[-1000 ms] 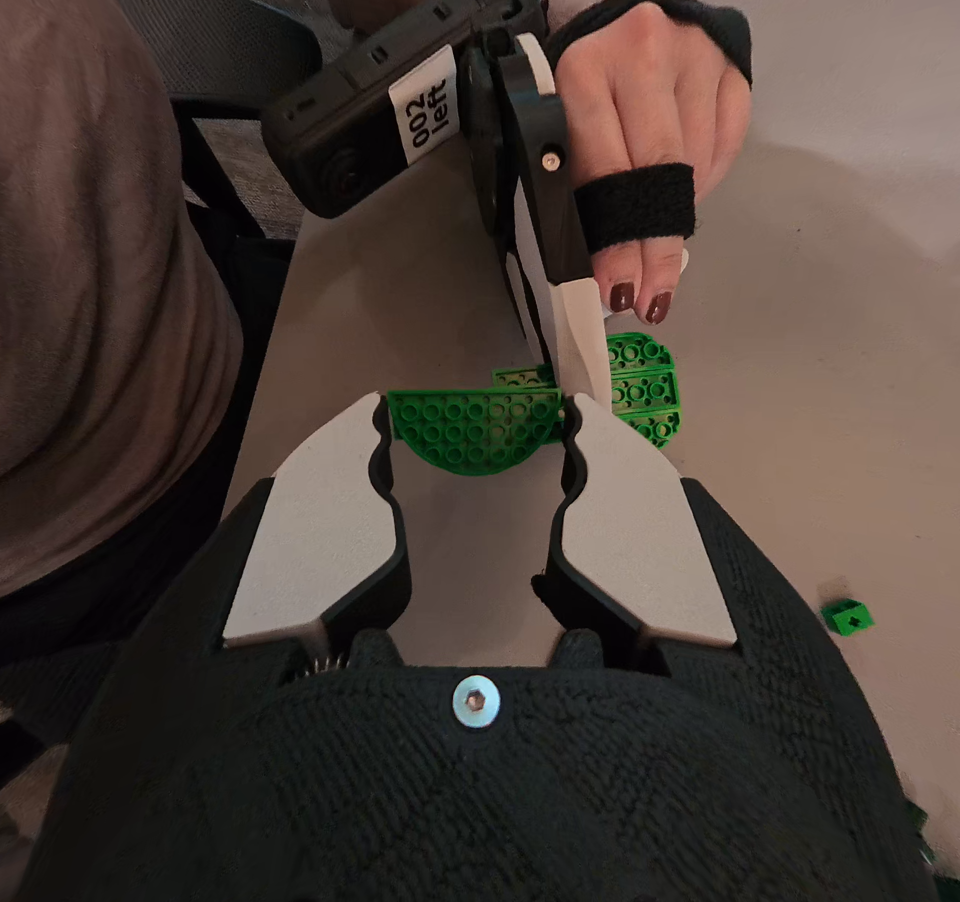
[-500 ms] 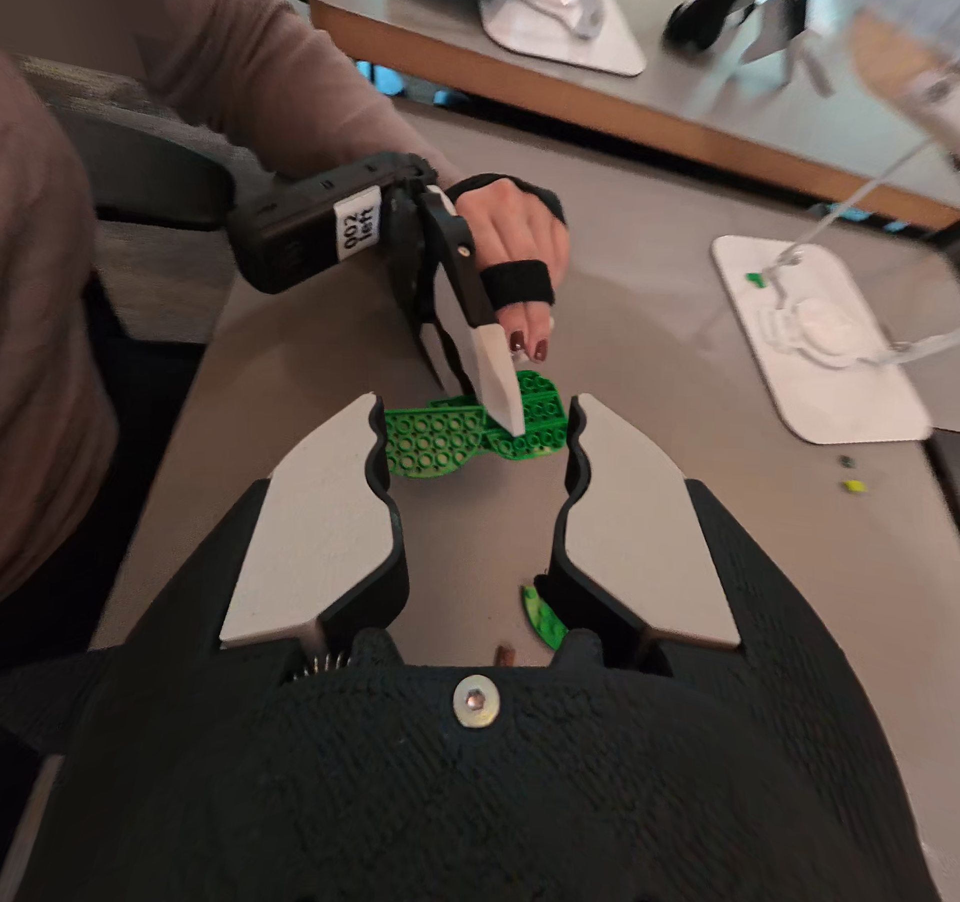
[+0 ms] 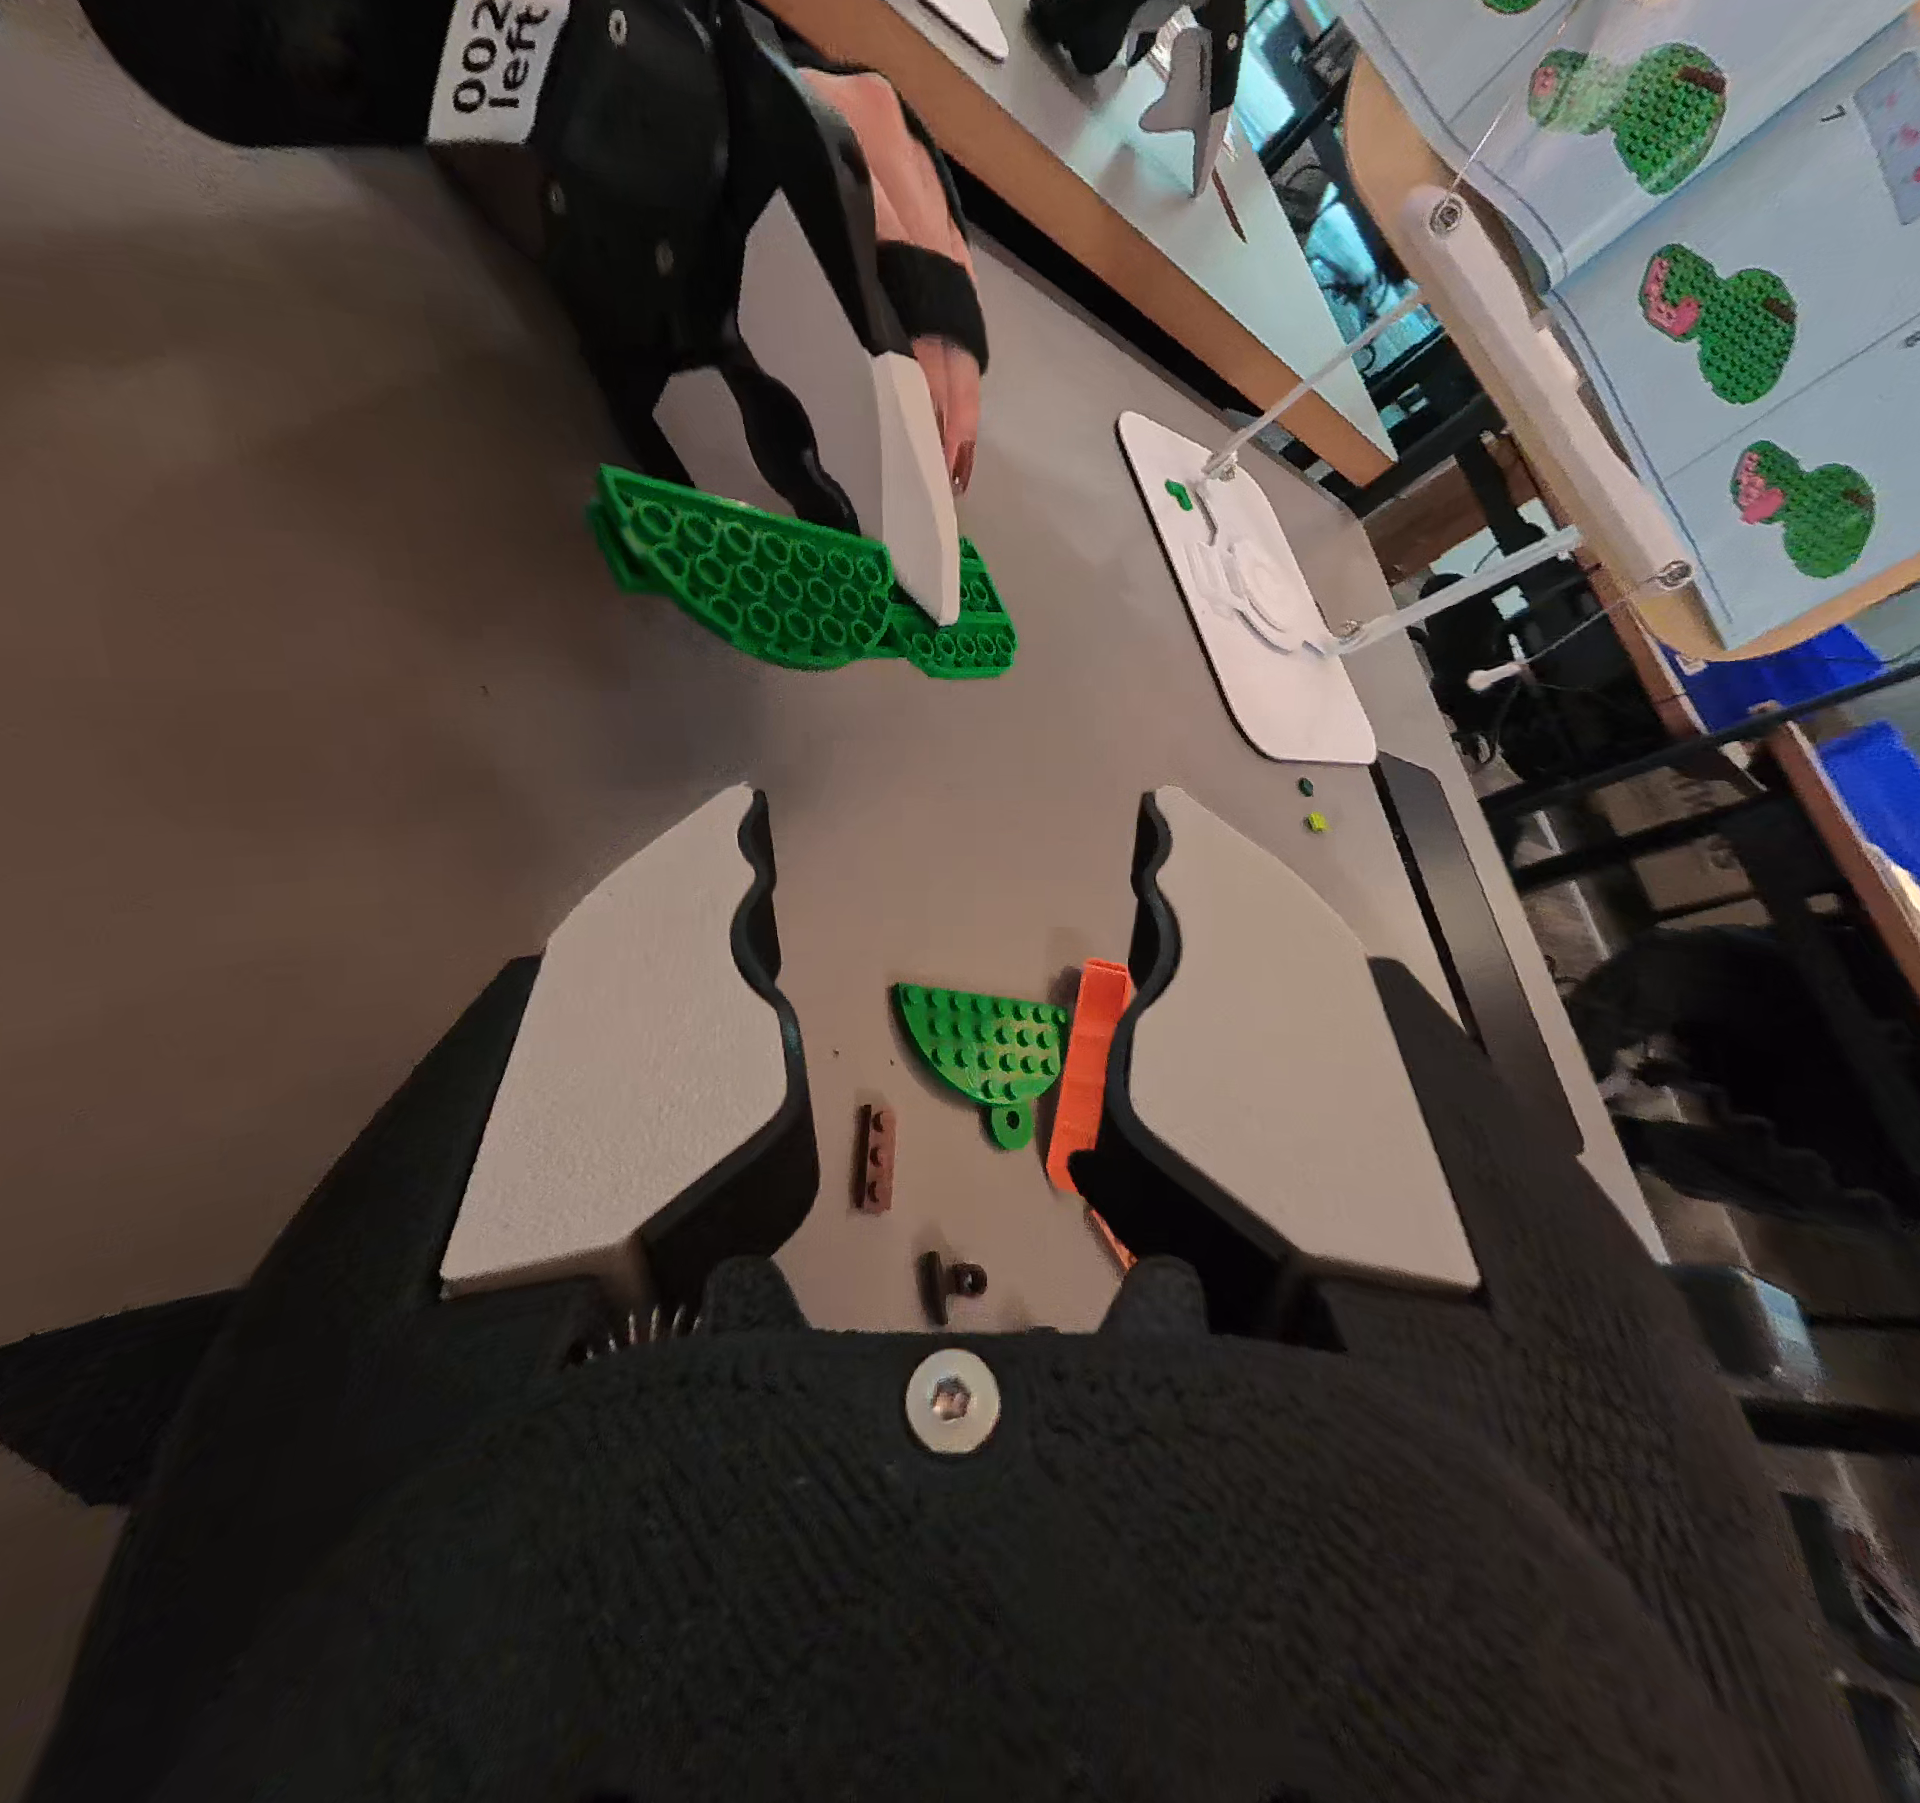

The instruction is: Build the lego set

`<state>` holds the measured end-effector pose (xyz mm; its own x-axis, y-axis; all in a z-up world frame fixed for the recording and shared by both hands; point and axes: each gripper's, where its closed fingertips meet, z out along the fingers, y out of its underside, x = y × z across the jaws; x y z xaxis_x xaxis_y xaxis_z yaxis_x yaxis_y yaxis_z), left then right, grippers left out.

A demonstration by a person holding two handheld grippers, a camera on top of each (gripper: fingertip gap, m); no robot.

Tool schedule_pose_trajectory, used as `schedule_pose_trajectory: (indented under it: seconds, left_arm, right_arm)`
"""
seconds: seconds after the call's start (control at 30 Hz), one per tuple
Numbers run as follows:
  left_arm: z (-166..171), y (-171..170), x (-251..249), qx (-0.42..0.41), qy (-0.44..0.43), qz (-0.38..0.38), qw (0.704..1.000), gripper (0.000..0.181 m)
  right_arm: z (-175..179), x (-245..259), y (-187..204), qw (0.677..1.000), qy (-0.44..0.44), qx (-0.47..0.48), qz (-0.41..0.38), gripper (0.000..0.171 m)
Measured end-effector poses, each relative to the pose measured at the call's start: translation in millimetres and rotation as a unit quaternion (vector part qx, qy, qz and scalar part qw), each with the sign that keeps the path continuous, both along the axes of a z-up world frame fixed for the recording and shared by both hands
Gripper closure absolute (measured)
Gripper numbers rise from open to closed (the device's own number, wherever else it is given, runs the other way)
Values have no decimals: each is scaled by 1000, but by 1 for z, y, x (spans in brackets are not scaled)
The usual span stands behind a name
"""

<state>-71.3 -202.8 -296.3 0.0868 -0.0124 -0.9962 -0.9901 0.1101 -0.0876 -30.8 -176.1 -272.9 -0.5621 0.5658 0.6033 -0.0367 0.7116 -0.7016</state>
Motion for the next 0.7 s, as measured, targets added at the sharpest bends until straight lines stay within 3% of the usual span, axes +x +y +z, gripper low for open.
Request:
schedule_pose_trajectory:
  seconds: [0.1, 0.23, 0.47, 0.7]
  left_arm:
    - [1, 0, -1, 1, -8, 0, 1000, 173]
    - [3, 0, 0, 0, -30, -5, 1000, 173]
    - [11, -3, -1, 7, -67, -14, 998, 173]
    - [10, -4, 1, 3, -70, -19, 997, 173]
  right_arm:
    - [4, 2, -4, 1000, 18, -9, 1, 105]
    - [1, 2, -10, 997, 62, 56, 0, 106]
    - [10, 1, -40, 983, 155, 91, 40, 117]
    - [-10, -9, -50, 960, 173, 211, 57, 118]
